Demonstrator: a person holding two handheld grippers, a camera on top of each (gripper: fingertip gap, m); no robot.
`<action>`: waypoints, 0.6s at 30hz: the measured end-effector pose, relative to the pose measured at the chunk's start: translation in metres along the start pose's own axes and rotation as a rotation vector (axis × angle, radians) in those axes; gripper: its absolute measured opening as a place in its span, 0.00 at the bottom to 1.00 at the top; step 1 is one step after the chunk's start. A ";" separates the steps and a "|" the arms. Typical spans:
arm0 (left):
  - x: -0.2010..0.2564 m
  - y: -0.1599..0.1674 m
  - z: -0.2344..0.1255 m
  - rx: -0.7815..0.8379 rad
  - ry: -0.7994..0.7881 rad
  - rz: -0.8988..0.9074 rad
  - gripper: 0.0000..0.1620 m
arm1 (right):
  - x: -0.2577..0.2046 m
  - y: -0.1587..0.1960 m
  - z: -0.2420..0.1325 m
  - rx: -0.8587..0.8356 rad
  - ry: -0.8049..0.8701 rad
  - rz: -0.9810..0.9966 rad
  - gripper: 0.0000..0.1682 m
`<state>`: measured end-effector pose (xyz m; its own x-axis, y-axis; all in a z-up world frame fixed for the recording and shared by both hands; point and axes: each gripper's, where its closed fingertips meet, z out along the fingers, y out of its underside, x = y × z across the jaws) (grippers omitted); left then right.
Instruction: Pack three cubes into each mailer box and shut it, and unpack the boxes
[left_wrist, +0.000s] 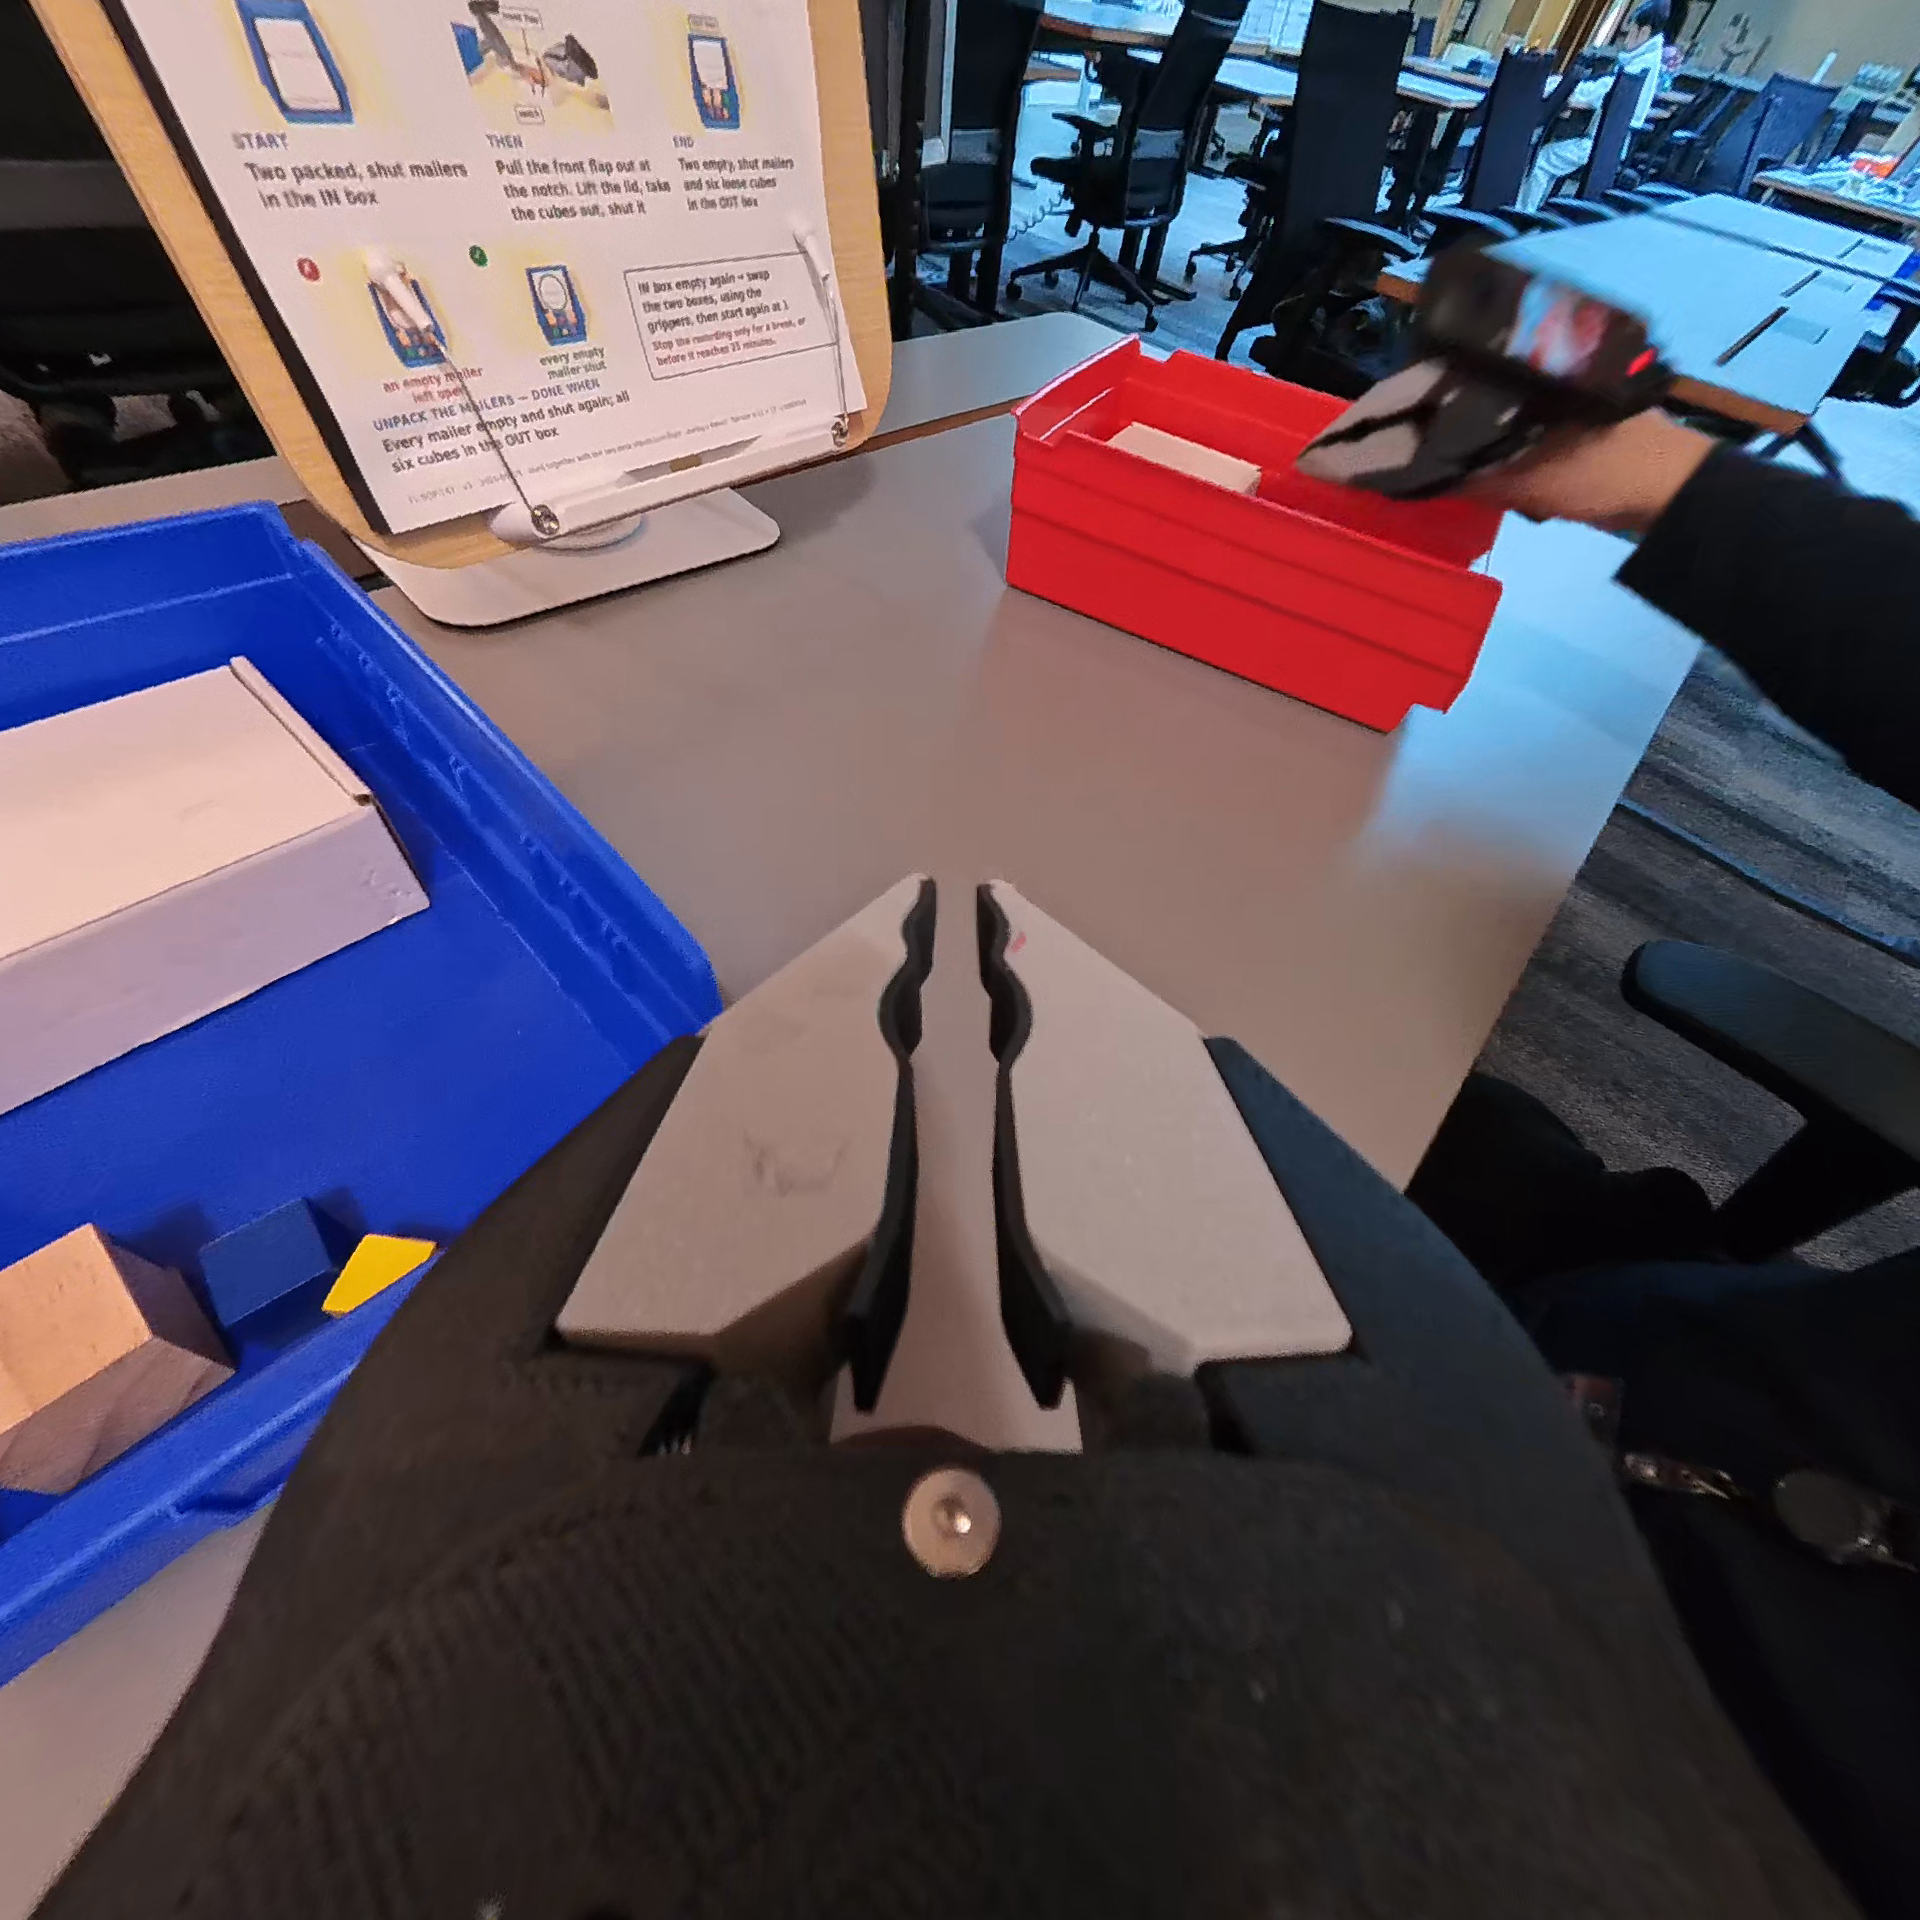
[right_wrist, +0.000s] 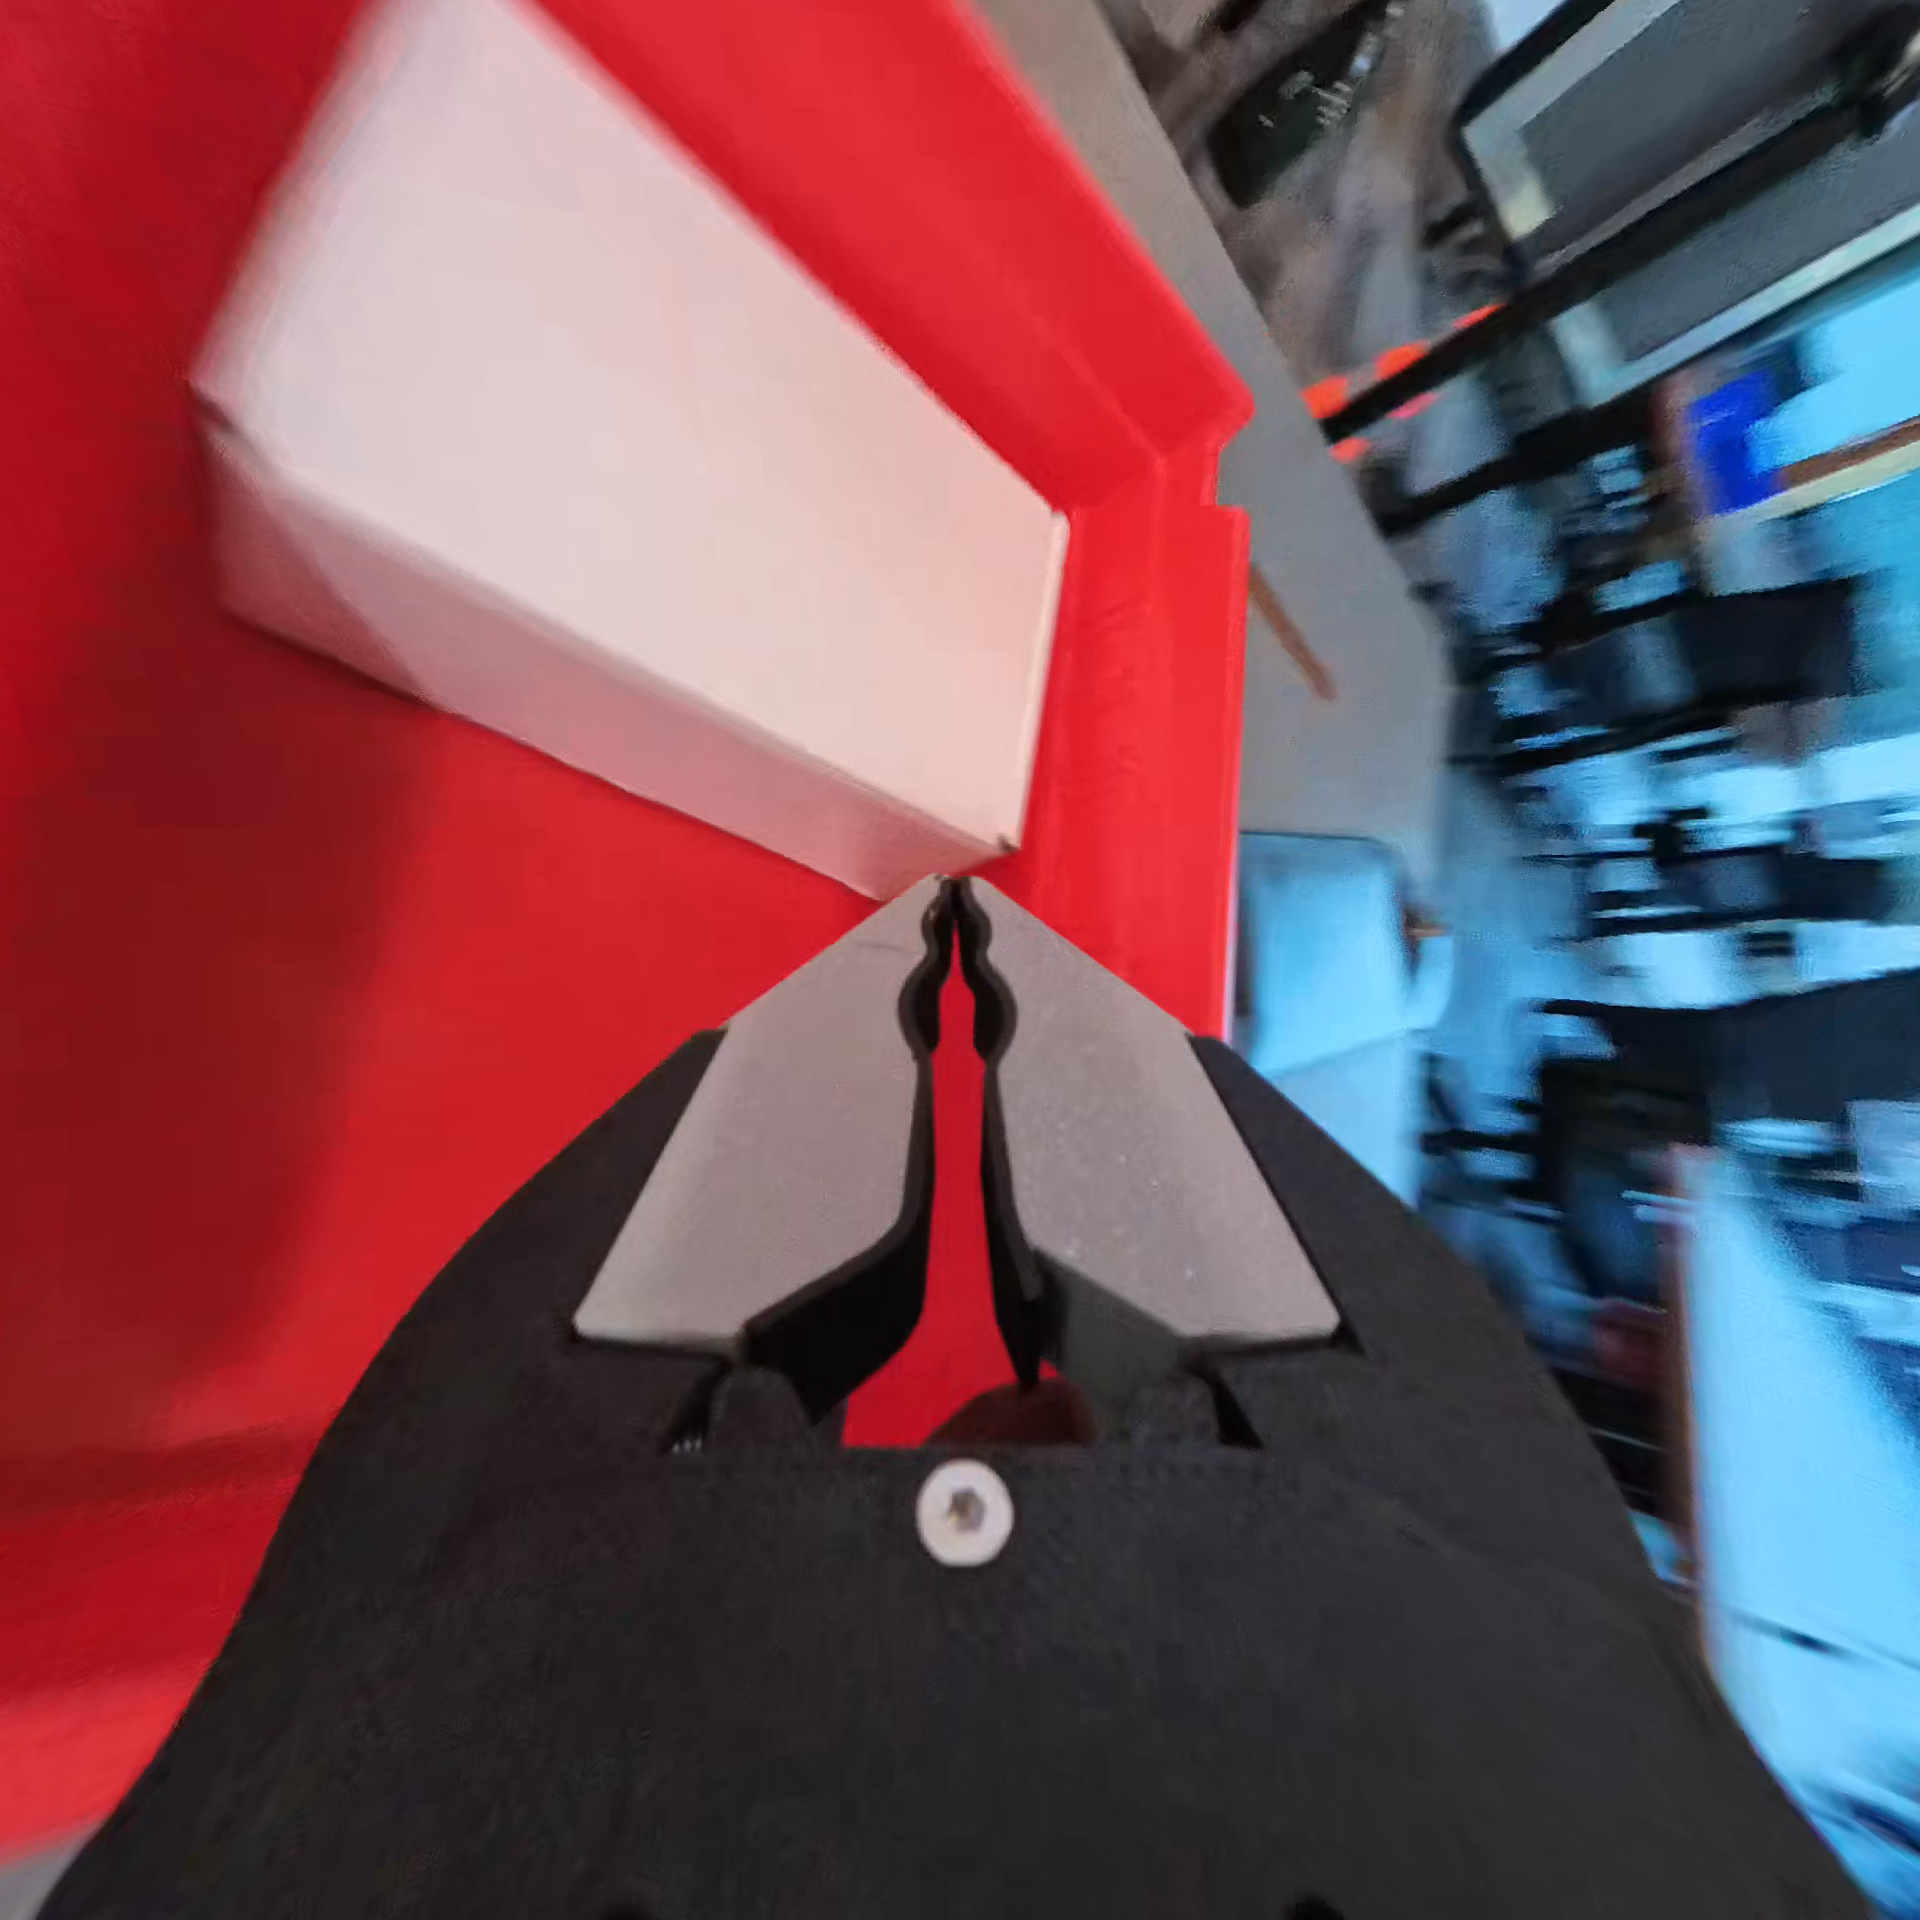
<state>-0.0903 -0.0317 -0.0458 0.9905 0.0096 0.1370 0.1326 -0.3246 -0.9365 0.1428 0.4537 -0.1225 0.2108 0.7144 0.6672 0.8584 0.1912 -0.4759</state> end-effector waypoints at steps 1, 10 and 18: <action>-0.003 0.002 0.000 -0.007 -0.013 -0.001 0.04 | -0.004 -0.011 -0.017 0.061 -0.083 0.120 0.00; -0.072 0.008 -0.019 0.043 -0.278 -0.189 0.31 | -0.120 -0.136 -0.197 0.631 -0.711 0.398 0.19; -0.137 0.044 -0.074 -0.051 -0.626 -0.234 0.36 | -0.254 -0.173 -0.137 0.565 -0.637 0.232 0.24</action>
<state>-0.2229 -0.1175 -0.0813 0.7714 0.6274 0.1069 0.3599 -0.2915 -0.8863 0.0048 0.1474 -0.1309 -0.0945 0.9837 0.1529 0.4313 0.1789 -0.8843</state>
